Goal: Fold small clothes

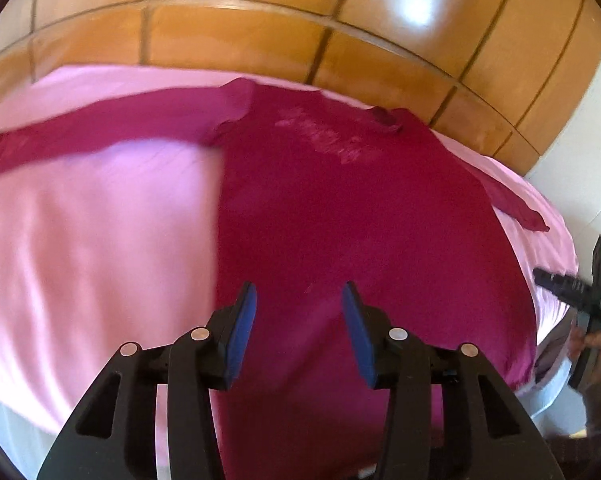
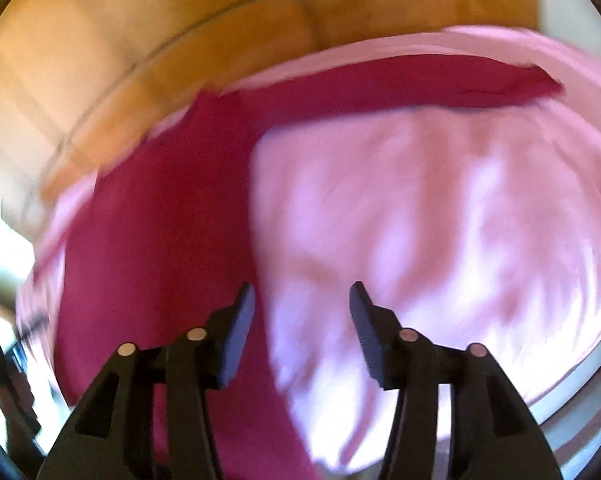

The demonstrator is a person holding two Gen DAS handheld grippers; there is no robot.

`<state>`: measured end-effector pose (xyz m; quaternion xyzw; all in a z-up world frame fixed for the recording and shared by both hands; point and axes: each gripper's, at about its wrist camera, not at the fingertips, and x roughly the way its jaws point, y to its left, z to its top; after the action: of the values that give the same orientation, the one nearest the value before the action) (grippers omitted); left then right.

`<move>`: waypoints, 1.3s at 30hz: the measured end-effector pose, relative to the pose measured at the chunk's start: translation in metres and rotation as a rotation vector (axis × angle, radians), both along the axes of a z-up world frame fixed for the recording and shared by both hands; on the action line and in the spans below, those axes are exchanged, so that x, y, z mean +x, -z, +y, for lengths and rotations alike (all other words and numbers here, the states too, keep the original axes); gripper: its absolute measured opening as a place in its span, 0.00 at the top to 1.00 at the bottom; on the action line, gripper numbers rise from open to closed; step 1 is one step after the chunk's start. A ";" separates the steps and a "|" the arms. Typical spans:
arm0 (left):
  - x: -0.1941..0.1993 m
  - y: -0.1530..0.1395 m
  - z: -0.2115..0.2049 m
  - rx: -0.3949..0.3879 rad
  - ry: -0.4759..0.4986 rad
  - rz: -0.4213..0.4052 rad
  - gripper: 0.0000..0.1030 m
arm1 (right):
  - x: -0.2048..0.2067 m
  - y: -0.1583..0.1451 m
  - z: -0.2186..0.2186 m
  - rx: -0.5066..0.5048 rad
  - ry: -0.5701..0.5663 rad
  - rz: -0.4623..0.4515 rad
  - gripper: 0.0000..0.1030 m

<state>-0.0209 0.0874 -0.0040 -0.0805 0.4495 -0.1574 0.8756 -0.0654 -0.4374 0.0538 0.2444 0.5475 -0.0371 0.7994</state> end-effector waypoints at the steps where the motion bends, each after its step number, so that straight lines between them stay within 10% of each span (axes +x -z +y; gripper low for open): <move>1: 0.007 0.003 -0.010 0.005 0.016 -0.003 0.58 | 0.007 0.004 -0.020 0.018 0.071 -0.008 0.50; 13: 0.029 0.031 -0.063 0.064 0.076 0.035 0.58 | 0.069 0.062 -0.207 0.108 0.668 -0.037 0.55; 16: 0.030 0.031 -0.063 0.054 0.076 0.040 0.50 | 0.089 0.065 -0.217 0.059 0.682 -0.026 0.57; 18: 0.031 0.032 -0.065 0.066 0.076 0.040 0.50 | 0.100 0.063 -0.221 0.000 0.667 0.007 0.95; 23: 0.031 0.038 -0.064 0.065 0.068 0.043 0.50 | 0.112 0.054 -0.228 -0.250 0.611 0.077 0.95; 39: 0.039 0.026 -0.048 -0.009 0.019 0.050 0.43 | 0.126 0.018 -0.200 -0.297 0.449 -0.006 0.95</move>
<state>0.0186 0.0390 -0.0296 -0.0838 0.4712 -0.1657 0.8623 0.0610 -0.6374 0.0362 0.2397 0.4659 -0.2927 0.7999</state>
